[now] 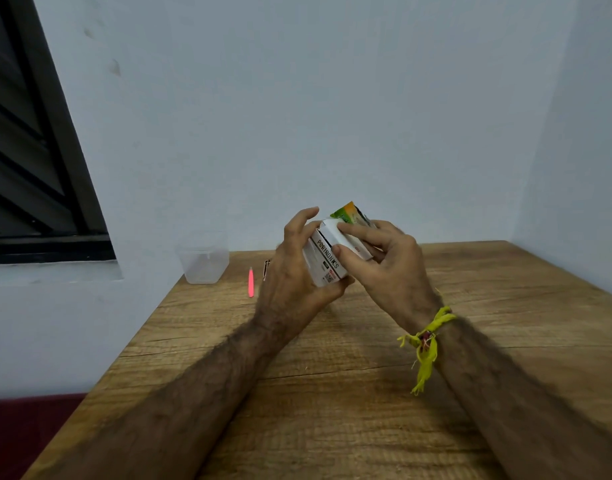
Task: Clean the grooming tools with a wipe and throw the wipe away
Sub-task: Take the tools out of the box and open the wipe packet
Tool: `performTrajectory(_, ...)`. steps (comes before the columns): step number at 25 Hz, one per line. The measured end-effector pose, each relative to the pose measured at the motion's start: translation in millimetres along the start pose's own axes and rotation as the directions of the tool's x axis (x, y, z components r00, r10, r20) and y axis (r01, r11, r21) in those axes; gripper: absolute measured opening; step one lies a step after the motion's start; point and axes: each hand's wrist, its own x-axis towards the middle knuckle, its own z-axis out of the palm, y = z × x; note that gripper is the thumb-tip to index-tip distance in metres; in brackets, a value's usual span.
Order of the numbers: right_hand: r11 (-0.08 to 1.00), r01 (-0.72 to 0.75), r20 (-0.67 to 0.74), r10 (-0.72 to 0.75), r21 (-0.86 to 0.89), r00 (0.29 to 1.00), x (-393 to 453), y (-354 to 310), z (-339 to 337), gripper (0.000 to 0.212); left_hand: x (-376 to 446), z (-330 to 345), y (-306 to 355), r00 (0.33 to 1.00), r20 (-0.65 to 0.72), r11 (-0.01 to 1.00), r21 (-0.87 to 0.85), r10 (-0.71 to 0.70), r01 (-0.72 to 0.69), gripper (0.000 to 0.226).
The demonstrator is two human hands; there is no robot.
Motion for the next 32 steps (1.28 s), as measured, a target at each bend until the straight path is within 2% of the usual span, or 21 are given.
performTrajectory(3,0.994,-0.05,0.055,0.044,0.094,0.997,1,-2,-1,0.036,0,0,-2,0.998,-0.046,0.999,0.009,0.044,-0.044,0.095)
performTrajectory(6,0.993,-0.039,0.057,0.033,0.112,0.998,1,-4,-1,0.036,0,0,-1,0.993,-0.093,0.997,-0.019,0.068,-0.07,0.094)
performTrajectory(10,0.994,0.098,0.019,-0.097,-0.049,0.995,-6,-3,6,0.028,-2,0,1,0.993,-0.107,0.997,-0.046,0.049,-0.055,0.095)
performTrajectory(13,0.978,0.149,0.048,-0.143,-0.144,0.989,-7,-4,7,0.039,-1,-2,0,0.996,-0.087,0.998,-0.065,0.019,-0.025,0.101)
performTrajectory(16,0.992,0.043,-0.059,-0.051,-0.122,0.997,-1,-6,-1,0.072,2,0,-1,0.993,-0.11,0.996,-0.078,-0.051,0.042,0.106)
performTrajectory(18,0.979,-0.046,-0.049,0.037,-0.2,0.998,2,-4,-4,0.084,3,2,-2,0.988,-0.134,0.995,-0.068,-0.083,0.074,0.109)
performTrajectory(20,0.945,-0.064,-0.01,0.064,-0.321,0.998,0,0,-1,0.072,2,5,-1,0.984,-0.142,0.991,-0.093,-0.107,0.095,0.11)
performTrajectory(22,0.939,-0.041,-0.045,0.027,-0.342,0.999,-1,2,2,0.058,2,8,1,0.985,-0.126,0.986,-0.13,-0.118,0.101,0.112)
performTrajectory(26,0.941,-0.036,-0.129,-0.008,-0.337,0.992,6,11,-5,0.059,-1,9,-5,0.985,0.026,0.974,-0.141,-0.173,0.175,0.128)
performTrajectory(28,0.897,-0.097,-0.189,0.016,-0.431,0.982,15,23,-17,0.064,-5,10,-11,0.978,0.083,0.978,-0.074,-0.19,0.196,0.13)
performTrajectory(32,0.78,-0.294,-0.343,0.109,-0.552,0.933,45,49,-51,0.08,-6,11,-22,0.993,0.091,0.976,0.211,-0.082,0.061,0.106)
